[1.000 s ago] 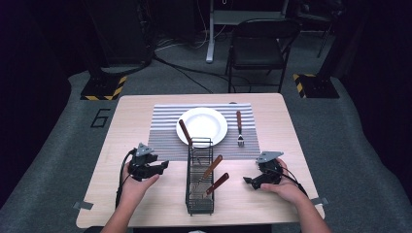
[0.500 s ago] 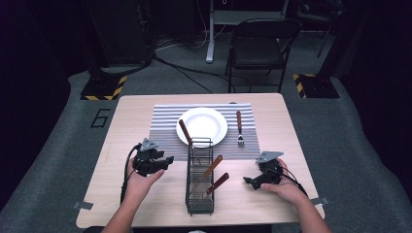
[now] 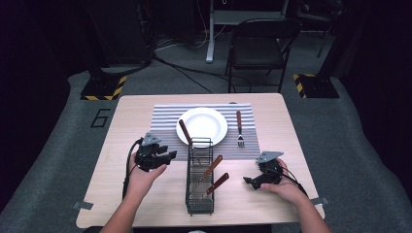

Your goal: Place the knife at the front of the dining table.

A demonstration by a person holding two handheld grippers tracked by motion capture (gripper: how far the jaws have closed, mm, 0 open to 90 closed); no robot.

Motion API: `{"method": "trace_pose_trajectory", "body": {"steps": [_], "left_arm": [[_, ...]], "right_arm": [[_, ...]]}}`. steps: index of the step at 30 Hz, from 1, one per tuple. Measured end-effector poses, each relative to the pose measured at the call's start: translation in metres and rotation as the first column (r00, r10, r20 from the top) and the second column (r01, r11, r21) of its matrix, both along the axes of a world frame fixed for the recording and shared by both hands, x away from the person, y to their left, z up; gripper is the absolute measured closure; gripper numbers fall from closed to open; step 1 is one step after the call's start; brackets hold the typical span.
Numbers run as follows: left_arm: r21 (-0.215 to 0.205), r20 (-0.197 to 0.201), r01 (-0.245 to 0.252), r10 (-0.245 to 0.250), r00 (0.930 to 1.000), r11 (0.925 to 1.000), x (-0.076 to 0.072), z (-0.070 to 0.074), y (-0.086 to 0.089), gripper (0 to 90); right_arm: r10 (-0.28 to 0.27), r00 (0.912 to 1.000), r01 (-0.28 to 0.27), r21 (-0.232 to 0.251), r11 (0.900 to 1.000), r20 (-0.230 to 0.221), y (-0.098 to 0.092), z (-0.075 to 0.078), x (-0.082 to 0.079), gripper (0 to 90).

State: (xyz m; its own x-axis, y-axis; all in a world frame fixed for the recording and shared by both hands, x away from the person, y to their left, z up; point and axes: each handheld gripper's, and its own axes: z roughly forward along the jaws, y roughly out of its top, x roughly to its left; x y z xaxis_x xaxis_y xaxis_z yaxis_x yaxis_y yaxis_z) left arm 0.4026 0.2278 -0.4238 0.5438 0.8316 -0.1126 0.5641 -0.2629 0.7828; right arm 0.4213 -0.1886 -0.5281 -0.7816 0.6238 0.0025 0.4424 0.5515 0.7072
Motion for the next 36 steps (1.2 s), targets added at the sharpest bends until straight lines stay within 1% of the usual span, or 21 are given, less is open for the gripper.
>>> {"method": "trace_pose_trajectory", "body": {"steps": [1,2,3,8,9,15,19,20,21,26,28,30,34,36], "left_arm": [[-0.009,0.002,-0.007,0.007,1.0,0.9999,0.0,0.001,-0.001,53.2],[-0.006,0.002,0.004,-0.004,1.0,1.0,0.001,0.004,-0.002,53.1],[-0.01,0.012,-0.001,0.001,0.9999,0.9999,0.001,0.005,-0.003,53.0],[-0.004,0.008,0.011,-0.011,0.9999,0.9999,0.003,0.013,-0.01,52.1],[-0.004,0.014,0.014,-0.014,0.9998,0.9999,0.004,0.014,-0.011,52.1],[-0.005,0.016,0.032,-0.032,0.9994,0.9995,0.006,0.022,-0.017,52.1],[-0.028,0.024,0.035,-0.034,0.9991,0.999,0.008,0.028,-0.02,52.1],[-0.028,0.028,0.04,-0.039,0.9988,0.9988,0.008,0.029,-0.02,52.1],[-0.035,0.031,0.039,-0.038,0.9988,0.9986,0.009,0.03,-0.022,52.1],[-0.039,0.024,0.05,-0.049,0.9985,0.998,0.012,0.03,-0.028,52.4],[-0.045,0.022,0.056,-0.055,0.9982,0.9974,0.014,0.029,-0.031,52.6],[-0.06,0.026,0.064,-0.063,0.9977,0.9961,0.016,0.027,-0.034,53.2],[-0.064,0.023,0.074,-0.073,0.9971,0.9952,0.019,0.025,-0.04,54.7],[-0.056,0.021,0.08,-0.079,0.9967,0.9952,0.02,0.024,-0.042,56.5]], "right_arm": [[0.0,1.0,0.0,0.001,1.0,-0.002,0.0,0.0,0.0,0.0],[0.0,1.0,0.0,0.001,1.0,-0.002,0.0,0.0,0.0,0.0],[0.0,1.0,0.0,0.001,1.0,-0.002,0.0,0.0,0.0,0.0],[-0.001,1.0,0.001,0.0,1.0,-0.001,0.0,0.0,0.0,0.0],[-0.001,1.0,0.001,0.002,1.0,-0.002,0.0,0.0,0.0,0.0],[0.0,1.0,0.0,0.001,1.0,-0.002,0.0,0.0,0.0,0.0],[0.0,1.0,0.0,-0.001,1.0,0.0,0.0,0.0,0.0,0.0],[0.0,1.0,0.0,0.001,1.0,-0.002,0.0,0.0,0.0,0.0],[-0.001,1.0,0.001,0.001,1.0,-0.002,0.0,0.0,0.0,0.0],[-0.001,1.0,0.001,0.001,1.0,-0.002,0.0,0.0,0.0,0.0],[0.0,1.0,0.0,0.001,1.0,-0.002,0.0,0.0,0.0,0.0],[0.0,1.0,0.0,0.002,1.0,-0.001,0.0,0.0,0.0,0.0],[0.0,1.0,0.0,0.001,1.0,-0.002,0.0,0.0,0.0,0.0],[0.0,1.0,0.0,0.001,1.0,-0.002,0.0,0.0,0.0,0.0]]}}
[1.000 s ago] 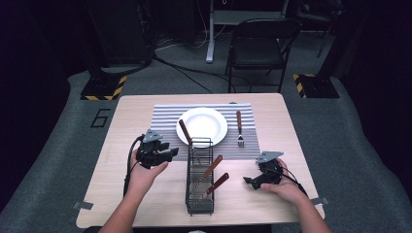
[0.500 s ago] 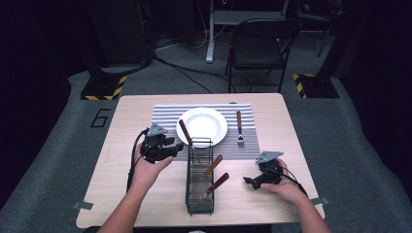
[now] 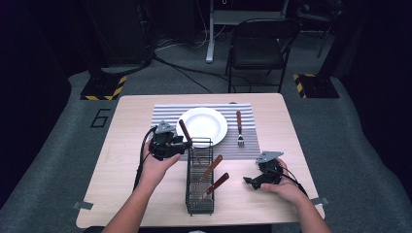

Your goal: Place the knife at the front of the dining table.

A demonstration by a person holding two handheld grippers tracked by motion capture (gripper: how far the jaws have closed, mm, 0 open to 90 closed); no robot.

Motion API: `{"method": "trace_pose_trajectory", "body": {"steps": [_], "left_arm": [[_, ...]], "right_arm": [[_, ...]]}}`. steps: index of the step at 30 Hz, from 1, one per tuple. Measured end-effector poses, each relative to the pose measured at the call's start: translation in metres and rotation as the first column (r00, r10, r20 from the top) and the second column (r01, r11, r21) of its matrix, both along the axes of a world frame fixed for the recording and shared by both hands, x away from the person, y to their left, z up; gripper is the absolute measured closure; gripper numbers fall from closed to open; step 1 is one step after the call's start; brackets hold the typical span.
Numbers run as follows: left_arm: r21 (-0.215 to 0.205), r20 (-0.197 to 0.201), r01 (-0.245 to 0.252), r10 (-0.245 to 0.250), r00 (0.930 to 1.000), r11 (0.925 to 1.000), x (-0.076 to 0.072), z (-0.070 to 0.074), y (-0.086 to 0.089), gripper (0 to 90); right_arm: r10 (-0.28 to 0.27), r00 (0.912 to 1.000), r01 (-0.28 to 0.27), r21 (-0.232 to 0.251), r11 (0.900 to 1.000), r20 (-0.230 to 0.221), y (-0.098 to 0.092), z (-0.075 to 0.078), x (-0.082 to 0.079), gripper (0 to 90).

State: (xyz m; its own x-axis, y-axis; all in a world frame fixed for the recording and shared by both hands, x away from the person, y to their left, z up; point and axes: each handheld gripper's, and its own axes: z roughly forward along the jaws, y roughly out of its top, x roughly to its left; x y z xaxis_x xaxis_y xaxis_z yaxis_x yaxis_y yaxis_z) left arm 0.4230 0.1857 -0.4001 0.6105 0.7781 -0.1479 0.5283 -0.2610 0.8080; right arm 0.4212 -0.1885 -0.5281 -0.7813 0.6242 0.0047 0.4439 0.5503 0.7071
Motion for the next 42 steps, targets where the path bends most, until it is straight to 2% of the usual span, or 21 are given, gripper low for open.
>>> {"method": "trace_pose_trajectory", "body": {"steps": [15,21,26,31,39,42], "left_arm": [[0.007,0.002,-0.004,0.004,1.0,1.0,0.006,-0.007,-0.009,68.2],[0.017,0.017,-0.009,0.008,0.9998,0.9998,0.002,-0.005,-0.01,68.8],[0.038,0.047,-0.009,0.007,0.9989,0.9992,-0.005,-0.002,-0.014,70.6],[0.053,0.075,0.003,-0.007,0.9972,0.9986,-0.013,0.0,-0.019,71.9],[0.015,0.076,0.038,-0.039,0.9963,0.9992,-0.014,-0.001,-0.025,75.8],[0.028,0.074,0.054,-0.056,0.9957,0.9982,-0.014,-0.004,-0.031,75.8]], "right_arm": [[0.0,1.0,0.0,0.0,1.0,0.0,0.0,0.0,0.0,0.0],[0.0,1.0,0.0,0.001,1.0,0.0,0.0,0.0,0.0,0.0],[0.0,1.0,0.0,0.0,1.0,0.0,0.0,0.0,0.0,0.0],[0.0,1.0,0.0,-0.002,1.0,0.002,0.0,0.0,0.0,0.0],[0.0,1.0,0.0,0.0,1.0,0.0,0.0,0.0,0.0,0.0],[0.001,1.0,-0.001,-0.002,1.0,0.002,0.0,0.0,0.0,0.0]]}}
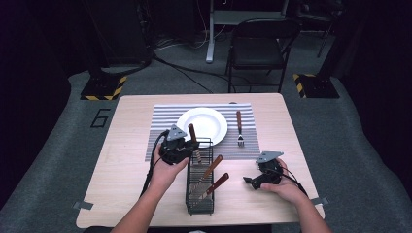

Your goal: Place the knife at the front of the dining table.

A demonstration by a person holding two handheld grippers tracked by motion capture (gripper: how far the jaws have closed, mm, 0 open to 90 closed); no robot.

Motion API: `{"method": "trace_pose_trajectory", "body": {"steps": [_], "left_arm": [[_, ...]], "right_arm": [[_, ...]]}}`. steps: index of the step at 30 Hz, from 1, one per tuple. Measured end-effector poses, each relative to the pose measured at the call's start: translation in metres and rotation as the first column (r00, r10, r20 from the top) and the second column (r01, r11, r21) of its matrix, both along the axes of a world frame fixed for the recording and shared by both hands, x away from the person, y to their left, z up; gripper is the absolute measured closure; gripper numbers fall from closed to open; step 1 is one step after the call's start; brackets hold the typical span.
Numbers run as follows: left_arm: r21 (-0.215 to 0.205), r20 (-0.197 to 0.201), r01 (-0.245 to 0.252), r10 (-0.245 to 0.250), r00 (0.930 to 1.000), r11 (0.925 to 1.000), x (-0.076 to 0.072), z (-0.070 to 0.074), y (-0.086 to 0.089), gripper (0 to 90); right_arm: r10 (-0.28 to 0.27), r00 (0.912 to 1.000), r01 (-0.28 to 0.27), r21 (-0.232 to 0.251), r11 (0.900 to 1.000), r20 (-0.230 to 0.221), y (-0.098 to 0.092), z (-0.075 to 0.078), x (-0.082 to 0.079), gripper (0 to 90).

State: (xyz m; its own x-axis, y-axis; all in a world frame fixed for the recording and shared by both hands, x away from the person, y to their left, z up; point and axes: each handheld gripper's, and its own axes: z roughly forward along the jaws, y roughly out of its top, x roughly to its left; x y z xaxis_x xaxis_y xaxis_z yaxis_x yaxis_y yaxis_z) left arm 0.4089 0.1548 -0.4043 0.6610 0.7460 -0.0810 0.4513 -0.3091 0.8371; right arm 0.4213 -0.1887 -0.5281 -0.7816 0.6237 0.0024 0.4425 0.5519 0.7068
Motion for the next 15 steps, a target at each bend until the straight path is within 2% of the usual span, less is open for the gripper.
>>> {"method": "trace_pose_trajectory", "body": {"steps": [3,9,15], "left_arm": [[0.008,-0.002,0.008,-0.008,1.0,0.9999,0.0004,-0.0037,-0.0053,76.8],[-0.028,0.0,0.021,-0.021,0.9998,0.9994,0.0007,-0.0068,-0.0093,78.9],[-0.024,0.004,0.022,-0.022,0.9997,0.9995,0.0005,-0.0068,-0.0107,80.1]], "right_arm": [[-0.001,1.0,0.001,0.002,1.0,-0.002,0.0001,0.0,-0.0001,0.0],[-0.001,1.0,0.001,0.0,1.0,-0.001,0.0001,0.0,0.0,0.0],[-0.001,1.0,0.001,0.002,1.0,-0.002,0.0002,0.0,-0.0001,0.0]]}}
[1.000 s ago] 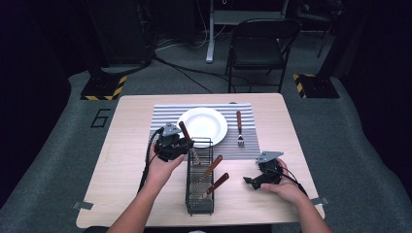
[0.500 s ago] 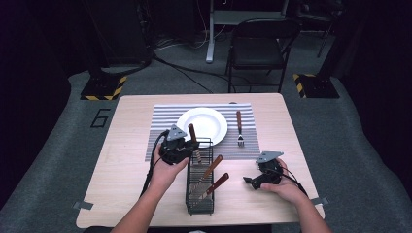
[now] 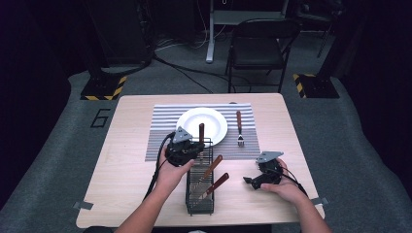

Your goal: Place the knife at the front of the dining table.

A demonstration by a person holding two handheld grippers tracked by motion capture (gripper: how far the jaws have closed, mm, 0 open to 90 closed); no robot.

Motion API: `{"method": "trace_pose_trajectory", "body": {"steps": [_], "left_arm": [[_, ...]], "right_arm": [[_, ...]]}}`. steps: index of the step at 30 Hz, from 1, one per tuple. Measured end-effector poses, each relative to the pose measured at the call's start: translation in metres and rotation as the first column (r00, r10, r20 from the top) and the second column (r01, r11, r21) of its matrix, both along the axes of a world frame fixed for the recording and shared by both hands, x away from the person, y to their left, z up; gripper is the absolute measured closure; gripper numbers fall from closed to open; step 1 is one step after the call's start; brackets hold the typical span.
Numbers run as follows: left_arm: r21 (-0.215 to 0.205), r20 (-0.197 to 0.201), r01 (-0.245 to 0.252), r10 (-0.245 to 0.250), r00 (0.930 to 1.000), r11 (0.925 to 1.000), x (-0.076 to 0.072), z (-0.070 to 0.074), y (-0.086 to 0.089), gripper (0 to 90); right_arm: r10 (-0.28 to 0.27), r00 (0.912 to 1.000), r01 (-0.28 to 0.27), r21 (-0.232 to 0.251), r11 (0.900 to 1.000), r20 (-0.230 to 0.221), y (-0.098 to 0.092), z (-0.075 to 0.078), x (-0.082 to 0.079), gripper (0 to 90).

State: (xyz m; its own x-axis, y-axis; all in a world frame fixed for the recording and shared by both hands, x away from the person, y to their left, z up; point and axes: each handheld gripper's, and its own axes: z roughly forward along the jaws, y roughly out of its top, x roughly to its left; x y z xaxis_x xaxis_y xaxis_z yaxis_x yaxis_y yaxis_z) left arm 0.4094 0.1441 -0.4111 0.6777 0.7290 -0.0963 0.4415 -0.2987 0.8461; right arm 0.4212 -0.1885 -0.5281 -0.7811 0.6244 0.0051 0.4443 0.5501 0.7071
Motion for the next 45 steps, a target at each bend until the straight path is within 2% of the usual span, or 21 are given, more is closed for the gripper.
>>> {"method": "trace_pose_trajectory", "body": {"steps": [5,14,16,24,45], "left_arm": [[0.014,0.001,0.005,-0.005,1.0,0.9999,0.0,0.002,0.0,80.2],[0.01,0.009,0.009,-0.009,0.9999,0.9999,-0.001,0.01,0.003,80.1],[-0.001,0.013,0.005,-0.005,0.9999,1.0,-0.001,0.013,0.005,80.1],[-0.017,0.019,0.003,-0.003,0.9998,0.9998,-0.003,0.026,0.01,80.2],[-0.036,0.083,-0.007,0.009,0.9965,0.9993,-0.01,0.067,0.026,80.1]], "right_arm": [[0.001,1.0,-0.001,-0.002,1.0,0.002,0.0,0.0,0.0,0.0],[0.002,1.0,-0.002,-0.003,1.0,0.002,0.0,0.0,0.0,0.0],[0.002,1.0,-0.002,-0.002,1.0,0.002,0.0,0.0,0.0,0.0],[0.0,1.0,0.0,0.0,1.0,0.001,0.0,0.0,0.0,0.0],[0.0,1.0,0.0,0.0,1.0,0.0,0.0,0.0,0.0,0.0]]}}
